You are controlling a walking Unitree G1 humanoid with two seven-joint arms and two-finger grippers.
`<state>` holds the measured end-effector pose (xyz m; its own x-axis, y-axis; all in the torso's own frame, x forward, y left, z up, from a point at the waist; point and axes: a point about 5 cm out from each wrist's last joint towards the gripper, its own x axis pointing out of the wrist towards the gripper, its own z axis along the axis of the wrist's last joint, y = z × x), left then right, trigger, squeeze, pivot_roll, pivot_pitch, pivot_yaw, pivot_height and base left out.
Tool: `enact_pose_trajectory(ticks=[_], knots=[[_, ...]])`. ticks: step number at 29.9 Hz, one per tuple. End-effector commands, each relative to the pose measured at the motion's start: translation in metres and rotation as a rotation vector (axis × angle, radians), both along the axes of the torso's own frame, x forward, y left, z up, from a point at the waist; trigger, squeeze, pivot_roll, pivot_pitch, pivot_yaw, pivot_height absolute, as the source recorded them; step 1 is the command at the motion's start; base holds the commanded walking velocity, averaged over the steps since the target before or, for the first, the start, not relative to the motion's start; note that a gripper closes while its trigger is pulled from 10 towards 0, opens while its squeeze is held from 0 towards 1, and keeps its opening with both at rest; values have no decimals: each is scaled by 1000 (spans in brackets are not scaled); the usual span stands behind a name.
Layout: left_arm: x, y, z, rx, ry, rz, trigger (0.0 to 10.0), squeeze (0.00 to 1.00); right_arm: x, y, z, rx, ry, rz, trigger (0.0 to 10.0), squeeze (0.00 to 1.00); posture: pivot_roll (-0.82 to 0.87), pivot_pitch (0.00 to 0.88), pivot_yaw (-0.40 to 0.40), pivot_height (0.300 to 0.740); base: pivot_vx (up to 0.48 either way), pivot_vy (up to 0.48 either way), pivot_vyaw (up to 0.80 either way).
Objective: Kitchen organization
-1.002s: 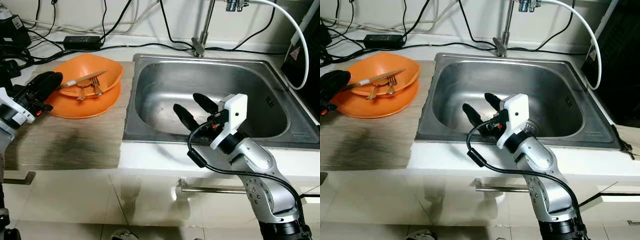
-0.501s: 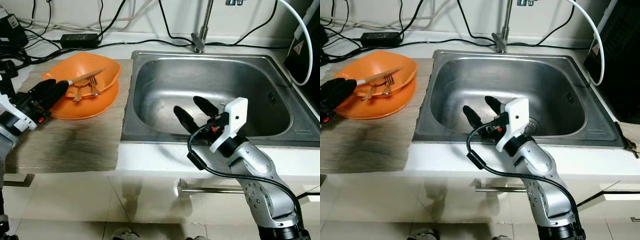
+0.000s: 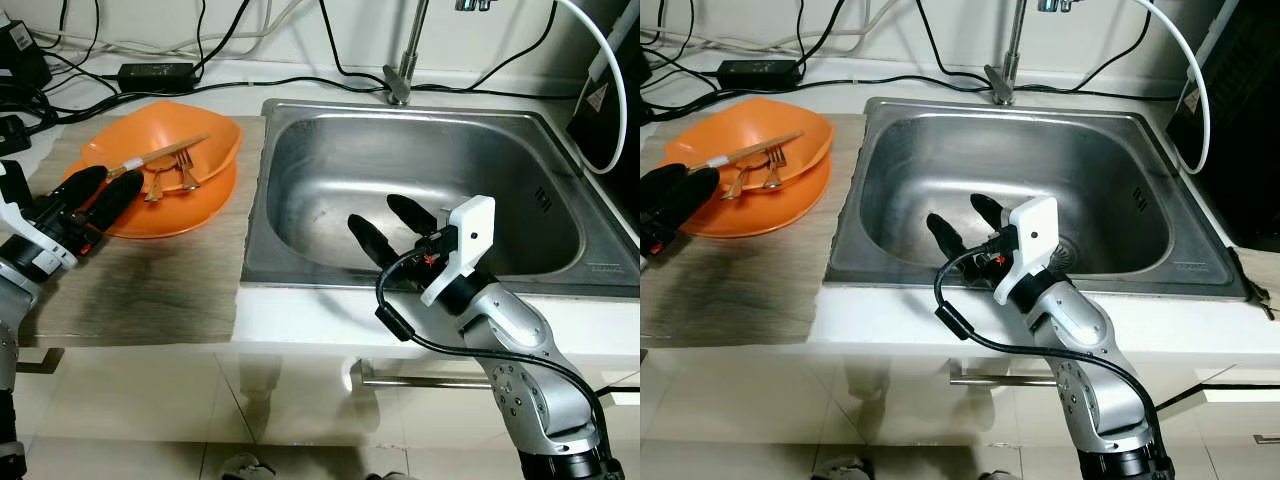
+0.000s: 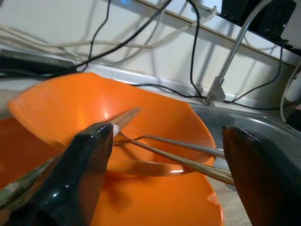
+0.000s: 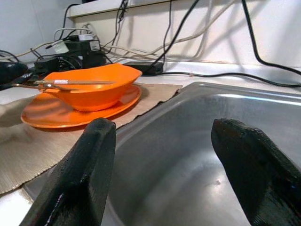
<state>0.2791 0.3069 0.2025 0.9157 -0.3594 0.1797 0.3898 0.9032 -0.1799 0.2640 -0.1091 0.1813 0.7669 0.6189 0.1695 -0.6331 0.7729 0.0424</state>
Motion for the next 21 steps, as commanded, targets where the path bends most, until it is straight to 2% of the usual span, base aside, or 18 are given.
enact_pose_trajectory(ticks=[1,2,12,13,15,16,18,19,21], knots=[[-2,3,0,11,-9,26,10000,51,0,0,2,0,-3,17,10000,0,101,51,-32,740,0,0,0],[-3,4,-1,9,-13,38,10000,0,0,0,3,-2,-6,24,10000,0,99,46,-37,740,0,0,0],[3,-3,-5,-2,-11,14,10000,0,0,1,3,-10,-6,46,10000,0,89,34,-36,740,0,0,0],[4,-4,-5,-3,-11,9,8314,0,0,1,3,-10,-6,43,10000,0,88,34,-35,740,0,0,0],[4,-5,-5,-4,-11,5,8314,0,-1,1,3,-10,-6,42,10000,0,88,34,-35,740,0,0,0],[4,-5,-4,-4,-12,3,4392,0,-1,1,3,-10,-6,42,10000,0,87,34,-31,740,0,0,0],[5,-5,-3,-4,-15,1,1216,0,-1,1,3,-10,-6,40,10000,0,87,34,-30,740,0,0,0],[5,-5,-3,-4,-17,1,0,0,-1,0,3,-10,-6,39,10000,0,86,35,-28,740,0,0,0],[7,-4,-2,-6,-19,6,0,0,-2,0,3,-9,-5,37,10000,0,86,35,-26,740,0,0,0]])
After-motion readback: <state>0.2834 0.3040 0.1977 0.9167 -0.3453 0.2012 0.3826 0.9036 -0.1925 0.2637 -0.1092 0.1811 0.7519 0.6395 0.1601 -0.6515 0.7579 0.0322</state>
